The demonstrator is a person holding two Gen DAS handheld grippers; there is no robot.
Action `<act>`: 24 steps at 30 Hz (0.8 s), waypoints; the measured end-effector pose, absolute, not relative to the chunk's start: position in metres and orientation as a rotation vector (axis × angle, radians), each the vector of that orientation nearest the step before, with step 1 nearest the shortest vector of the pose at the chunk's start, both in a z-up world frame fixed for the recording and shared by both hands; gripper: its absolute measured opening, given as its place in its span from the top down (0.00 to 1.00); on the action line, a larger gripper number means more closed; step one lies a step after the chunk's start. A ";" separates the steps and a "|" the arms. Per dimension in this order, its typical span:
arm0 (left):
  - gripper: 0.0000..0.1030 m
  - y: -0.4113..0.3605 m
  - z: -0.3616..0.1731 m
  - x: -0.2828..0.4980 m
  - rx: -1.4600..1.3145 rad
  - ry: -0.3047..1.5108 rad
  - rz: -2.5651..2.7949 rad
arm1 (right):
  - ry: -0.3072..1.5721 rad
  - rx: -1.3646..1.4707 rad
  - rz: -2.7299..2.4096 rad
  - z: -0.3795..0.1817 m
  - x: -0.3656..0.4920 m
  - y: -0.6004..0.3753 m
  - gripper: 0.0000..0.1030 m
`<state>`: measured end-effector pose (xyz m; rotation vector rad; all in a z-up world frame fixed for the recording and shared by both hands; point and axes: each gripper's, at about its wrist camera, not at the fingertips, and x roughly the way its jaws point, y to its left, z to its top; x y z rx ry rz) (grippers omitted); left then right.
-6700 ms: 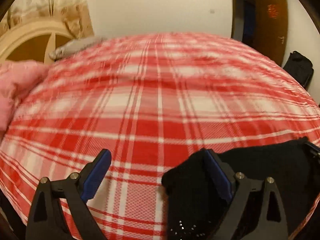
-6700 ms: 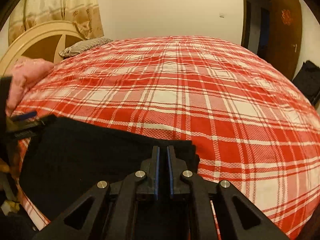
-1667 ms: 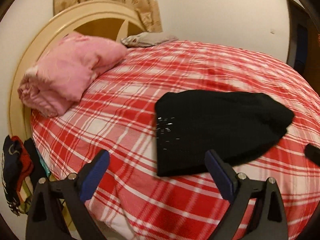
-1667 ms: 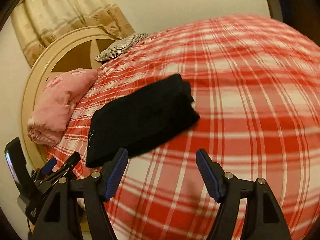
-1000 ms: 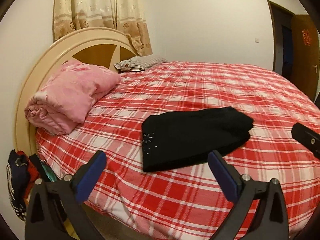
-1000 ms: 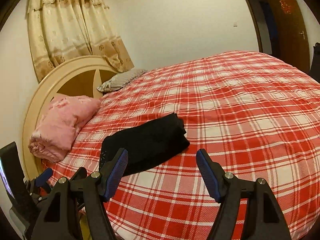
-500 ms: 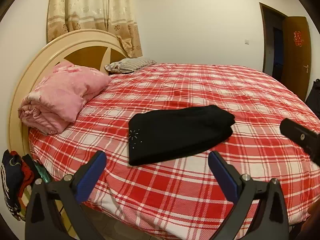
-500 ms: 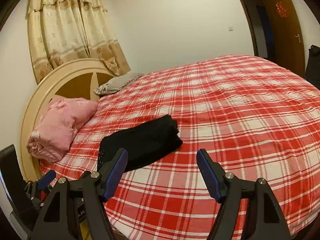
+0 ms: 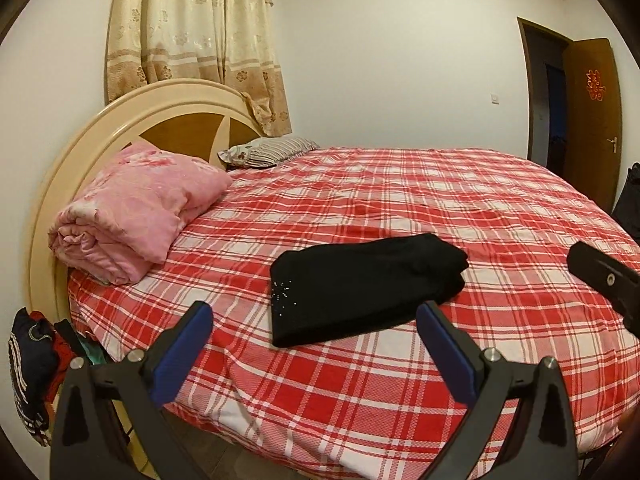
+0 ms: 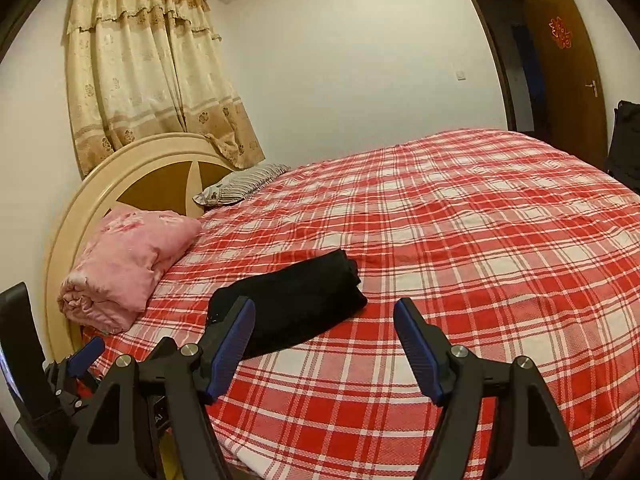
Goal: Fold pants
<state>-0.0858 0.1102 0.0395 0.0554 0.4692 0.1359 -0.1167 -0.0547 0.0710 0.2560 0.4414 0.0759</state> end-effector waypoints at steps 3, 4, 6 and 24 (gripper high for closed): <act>0.00 0.110 0.039 -0.086 0.064 0.468 0.140 | 0.442 0.262 0.072 0.071 -0.116 -0.056 0.29; 0.00 0.110 0.040 -0.085 0.067 0.471 0.139 | 0.442 0.265 0.072 0.070 -0.116 -0.057 0.29; 0.00 0.110 0.040 -0.086 0.067 0.470 0.151 | 0.442 0.267 0.072 0.070 -0.116 -0.058 0.29; 0.00 0.109 0.046 -0.089 0.081 0.430 0.164 | 0.452 0.260 0.065 0.066 -0.113 -0.061 0.29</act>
